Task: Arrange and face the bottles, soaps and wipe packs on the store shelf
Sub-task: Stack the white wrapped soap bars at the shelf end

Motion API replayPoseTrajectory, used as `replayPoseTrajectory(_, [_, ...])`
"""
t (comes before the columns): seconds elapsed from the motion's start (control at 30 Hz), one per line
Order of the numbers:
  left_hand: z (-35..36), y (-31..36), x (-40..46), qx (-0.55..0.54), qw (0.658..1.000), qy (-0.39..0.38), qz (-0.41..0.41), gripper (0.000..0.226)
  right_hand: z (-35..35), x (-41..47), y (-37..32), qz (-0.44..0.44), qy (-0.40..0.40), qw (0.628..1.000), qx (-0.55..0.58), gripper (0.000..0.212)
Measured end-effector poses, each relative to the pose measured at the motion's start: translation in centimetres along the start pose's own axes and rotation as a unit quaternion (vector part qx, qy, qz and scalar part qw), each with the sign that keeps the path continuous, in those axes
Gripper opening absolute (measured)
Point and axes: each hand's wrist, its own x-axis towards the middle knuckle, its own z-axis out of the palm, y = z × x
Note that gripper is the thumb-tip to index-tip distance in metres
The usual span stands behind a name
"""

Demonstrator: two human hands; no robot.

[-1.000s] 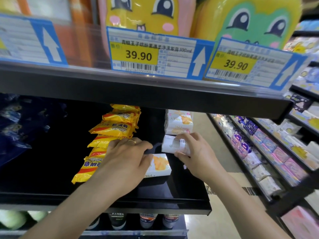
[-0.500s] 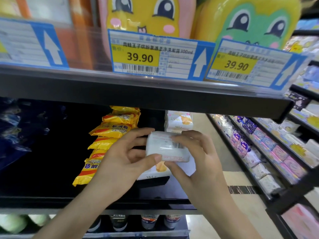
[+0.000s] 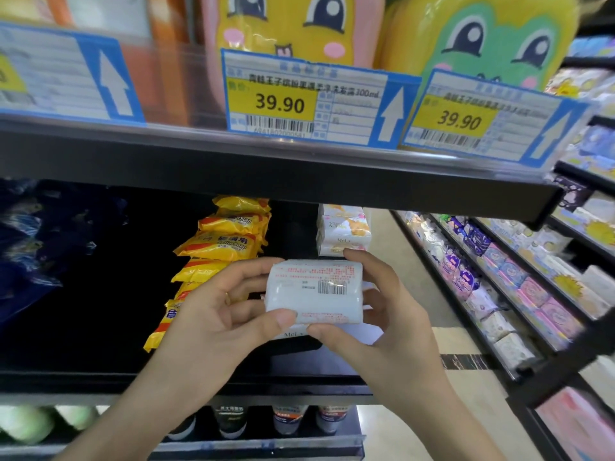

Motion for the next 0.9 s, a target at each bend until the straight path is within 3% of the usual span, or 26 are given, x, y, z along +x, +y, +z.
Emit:
replayPoseTrajectory(0.2, [-1.0, 0.7, -0.2, 0.098, 0.993, -0.052, 0.025, 0.067, 0.1, -0.2, -0.7, 0.027, -0.009, 0.997, 0.065, 0.078])
replayPoseTrajectory(0.47, [-1.3, 0.9, -0.4, 0.309, 0.945, -0.018, 0.103, 0.092, 0.1, -0.3, -0.8, 0.073, -0.025, 0.995, 0.068, 0.068])
replayPoseTrajectory(0.63, [-1.2, 0.5, -0.2, 0.350, 0.924, -0.011, 0.154, 0.080, 0.1, -0.4, -0.8, 0.105, -0.041, 0.988, 0.103, 0.068])
replayPoseTrajectory(0.9, [-1.0, 0.6, -0.2, 0.326, 0.929, 0.017, 0.172, 0.061, -0.2, -0.3, -1.3, 0.125, -0.068, 0.984, 0.110, 0.056])
